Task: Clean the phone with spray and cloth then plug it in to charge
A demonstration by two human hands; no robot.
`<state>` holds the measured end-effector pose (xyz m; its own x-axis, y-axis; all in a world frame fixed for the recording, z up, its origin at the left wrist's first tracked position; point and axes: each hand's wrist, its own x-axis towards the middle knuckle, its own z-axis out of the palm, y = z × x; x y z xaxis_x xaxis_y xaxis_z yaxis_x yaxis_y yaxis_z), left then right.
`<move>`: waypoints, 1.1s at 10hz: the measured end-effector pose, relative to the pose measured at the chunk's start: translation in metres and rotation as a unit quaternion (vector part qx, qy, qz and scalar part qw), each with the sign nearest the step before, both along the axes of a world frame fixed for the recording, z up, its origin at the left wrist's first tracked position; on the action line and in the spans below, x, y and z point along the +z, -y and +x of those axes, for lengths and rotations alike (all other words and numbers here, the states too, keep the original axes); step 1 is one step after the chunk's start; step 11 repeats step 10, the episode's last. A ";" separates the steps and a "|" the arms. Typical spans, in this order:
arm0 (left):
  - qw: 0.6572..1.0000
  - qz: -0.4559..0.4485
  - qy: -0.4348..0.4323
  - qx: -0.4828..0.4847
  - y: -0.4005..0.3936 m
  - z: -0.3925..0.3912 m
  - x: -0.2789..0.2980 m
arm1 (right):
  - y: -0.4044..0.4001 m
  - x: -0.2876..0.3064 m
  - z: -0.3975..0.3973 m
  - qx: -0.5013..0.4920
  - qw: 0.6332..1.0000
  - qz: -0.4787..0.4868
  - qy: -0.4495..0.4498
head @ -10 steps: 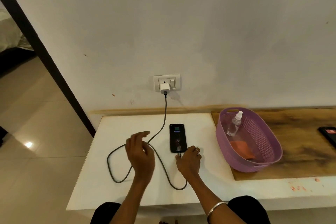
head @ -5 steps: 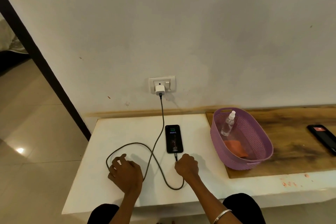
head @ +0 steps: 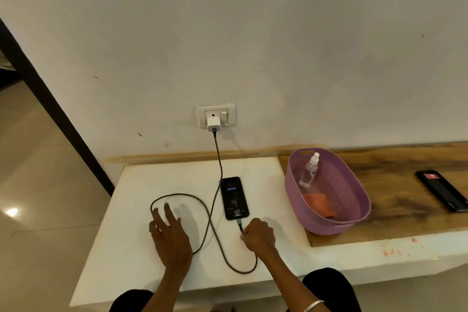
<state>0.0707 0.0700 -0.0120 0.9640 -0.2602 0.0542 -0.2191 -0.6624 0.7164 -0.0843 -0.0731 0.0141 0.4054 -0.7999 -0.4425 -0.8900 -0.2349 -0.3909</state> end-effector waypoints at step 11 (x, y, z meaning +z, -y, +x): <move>0.979 -0.089 -0.023 0.182 0.022 0.036 -0.011 | 0.008 0.003 0.002 0.017 0.999 0.022 0.025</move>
